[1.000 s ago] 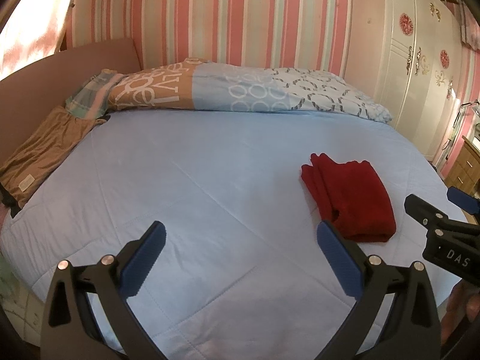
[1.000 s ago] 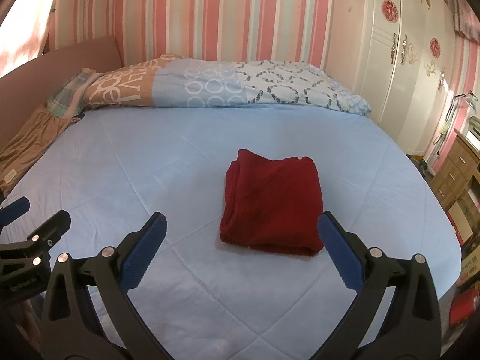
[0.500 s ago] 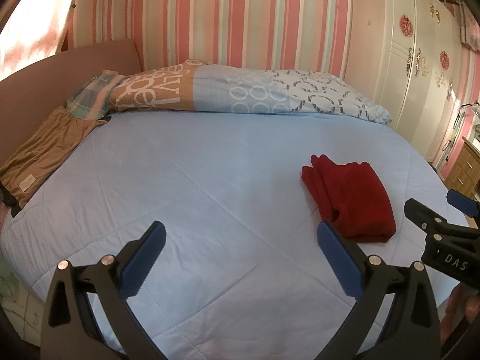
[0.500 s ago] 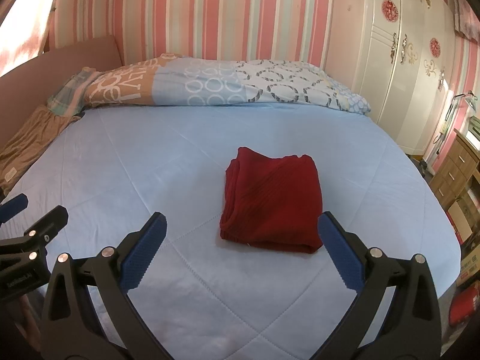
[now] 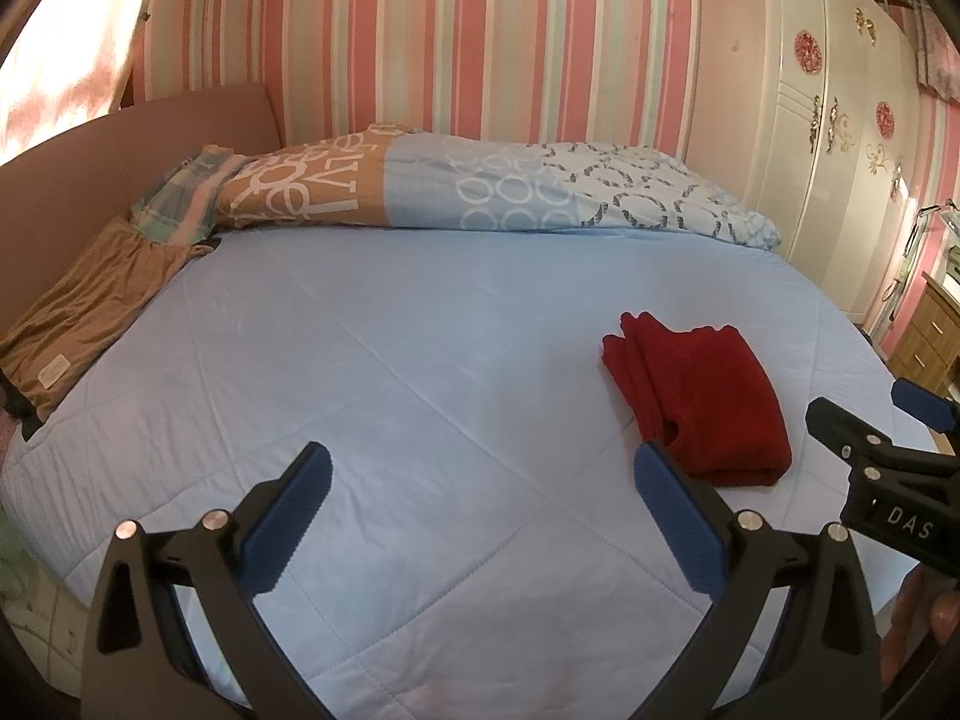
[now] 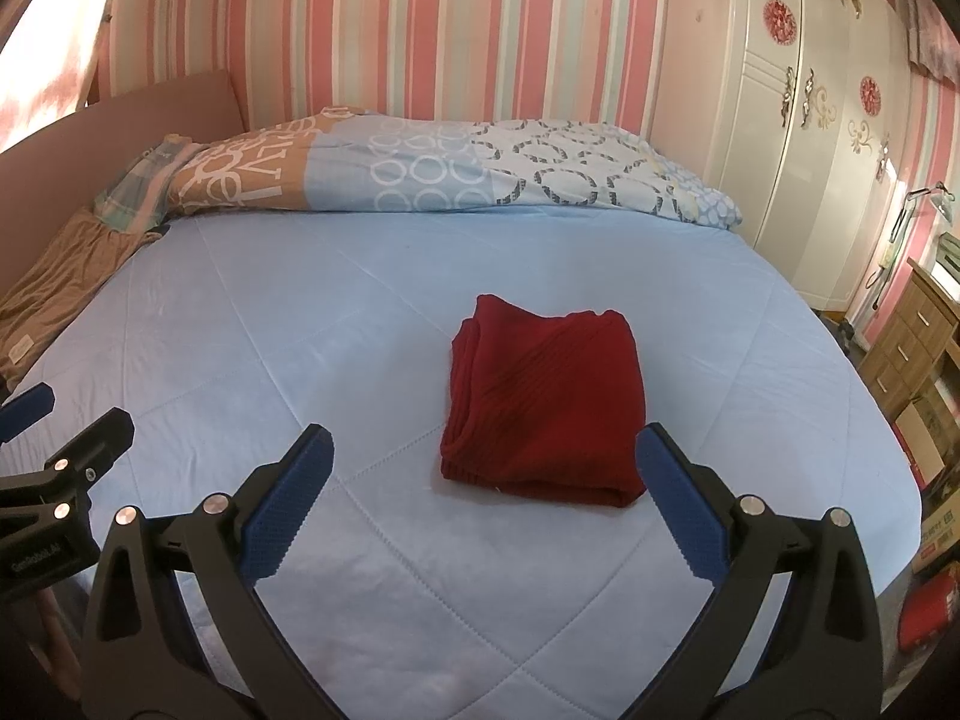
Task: Fold small clothes
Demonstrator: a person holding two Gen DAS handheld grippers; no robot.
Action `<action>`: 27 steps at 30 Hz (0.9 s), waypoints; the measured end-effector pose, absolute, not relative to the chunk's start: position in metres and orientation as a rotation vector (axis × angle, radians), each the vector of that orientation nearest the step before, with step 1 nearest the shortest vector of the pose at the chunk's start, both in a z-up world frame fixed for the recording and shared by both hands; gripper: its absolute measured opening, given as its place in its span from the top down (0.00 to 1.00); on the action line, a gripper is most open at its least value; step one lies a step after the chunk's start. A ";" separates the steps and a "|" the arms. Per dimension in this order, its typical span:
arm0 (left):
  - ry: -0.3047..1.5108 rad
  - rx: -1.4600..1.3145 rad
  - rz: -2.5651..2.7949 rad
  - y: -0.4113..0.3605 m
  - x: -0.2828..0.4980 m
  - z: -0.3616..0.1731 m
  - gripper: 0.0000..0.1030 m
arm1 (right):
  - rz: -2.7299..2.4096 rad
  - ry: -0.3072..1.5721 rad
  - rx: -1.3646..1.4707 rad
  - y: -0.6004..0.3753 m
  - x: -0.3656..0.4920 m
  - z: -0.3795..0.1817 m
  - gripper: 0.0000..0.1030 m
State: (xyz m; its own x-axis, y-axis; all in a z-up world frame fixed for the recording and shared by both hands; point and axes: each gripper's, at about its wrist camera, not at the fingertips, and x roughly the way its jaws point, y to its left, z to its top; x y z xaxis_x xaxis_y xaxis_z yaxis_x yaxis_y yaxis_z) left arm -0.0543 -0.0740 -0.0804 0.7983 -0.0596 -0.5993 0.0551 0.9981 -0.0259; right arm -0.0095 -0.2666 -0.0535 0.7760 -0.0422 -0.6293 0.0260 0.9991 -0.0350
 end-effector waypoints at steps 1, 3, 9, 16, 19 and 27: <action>0.644 -0.006 -0.061 -0.074 -0.054 -0.081 0.02 | -0.036 0.681 -0.025 -0.267 -0.010 -0.054 0.03; 0.644 -0.005 -0.060 -0.073 -0.054 -0.080 0.02 | -0.038 0.682 -0.028 -0.267 -0.010 -0.054 0.03; 0.642 -0.002 -0.057 -0.073 -0.053 -0.080 0.02 | -0.037 0.681 -0.027 -0.267 -0.010 -0.054 0.03; 0.632 0.003 -0.053 -0.069 -0.054 -0.078 0.02 | -0.040 0.680 -0.030 -0.267 -0.010 -0.054 0.03; 0.622 0.008 -0.052 -0.067 -0.054 -0.078 0.02 | -0.040 0.681 -0.032 -0.267 -0.010 -0.054 0.03; 0.611 0.013 -0.055 -0.067 -0.056 -0.078 0.02 | -0.039 0.682 -0.034 -0.269 -0.010 -0.054 0.03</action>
